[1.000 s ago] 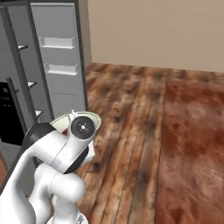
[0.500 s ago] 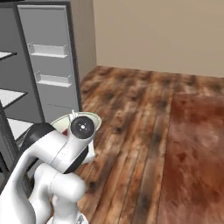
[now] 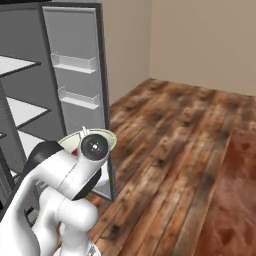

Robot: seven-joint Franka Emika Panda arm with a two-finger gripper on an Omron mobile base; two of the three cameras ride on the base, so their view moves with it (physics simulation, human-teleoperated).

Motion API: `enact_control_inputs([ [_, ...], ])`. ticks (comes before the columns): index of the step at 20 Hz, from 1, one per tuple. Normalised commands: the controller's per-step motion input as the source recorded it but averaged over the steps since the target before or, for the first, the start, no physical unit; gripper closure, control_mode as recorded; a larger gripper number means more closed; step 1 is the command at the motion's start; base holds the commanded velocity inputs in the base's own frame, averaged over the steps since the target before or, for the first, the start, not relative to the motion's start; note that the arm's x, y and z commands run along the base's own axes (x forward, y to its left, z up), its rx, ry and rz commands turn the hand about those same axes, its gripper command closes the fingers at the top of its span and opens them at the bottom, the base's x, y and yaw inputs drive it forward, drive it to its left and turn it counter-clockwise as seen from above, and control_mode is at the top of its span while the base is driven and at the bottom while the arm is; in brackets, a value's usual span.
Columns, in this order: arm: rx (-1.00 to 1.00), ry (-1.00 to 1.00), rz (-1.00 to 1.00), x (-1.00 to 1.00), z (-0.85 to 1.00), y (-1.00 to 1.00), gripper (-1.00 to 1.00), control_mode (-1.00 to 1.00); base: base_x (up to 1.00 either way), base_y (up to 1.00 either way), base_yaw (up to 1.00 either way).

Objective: Place one of the steaks on the plate and the other in the bowl. Then place the bowl in the fridge.

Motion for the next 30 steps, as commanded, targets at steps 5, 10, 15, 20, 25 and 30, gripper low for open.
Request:
enact_control_inputs([
  [5, 0.00, 0.00, 0.00, 0.00, 0.00, 0.00, 1.00, 1.00, 0.44, -0.37, 0.43],
  [10, 0.00, 0.00, 0.00, 0.00, 0.00, 0.00, 1.00, 1.00, 0.16, -0.50, 0.49],
  [15, 0.00, 0.00, 0.00, 0.00, 0.00, 0.00, 1.00, 1.00, 0.20, -0.54, 0.51],
  [20, 0.00, 0.00, 0.00, 0.00, 0.00, 0.00, 1.00, 1.00, 0.14, -0.45, 0.47],
  [25, 0.00, 0.00, 0.00, 0.00, 0.00, 0.00, 1.00, 1.00, 0.34, -0.40, 0.49],
  [30, 0.00, 0.00, 0.00, 0.00, 0.00, 0.00, 1.00, 1.00, 0.53, -0.44, 0.39],
])
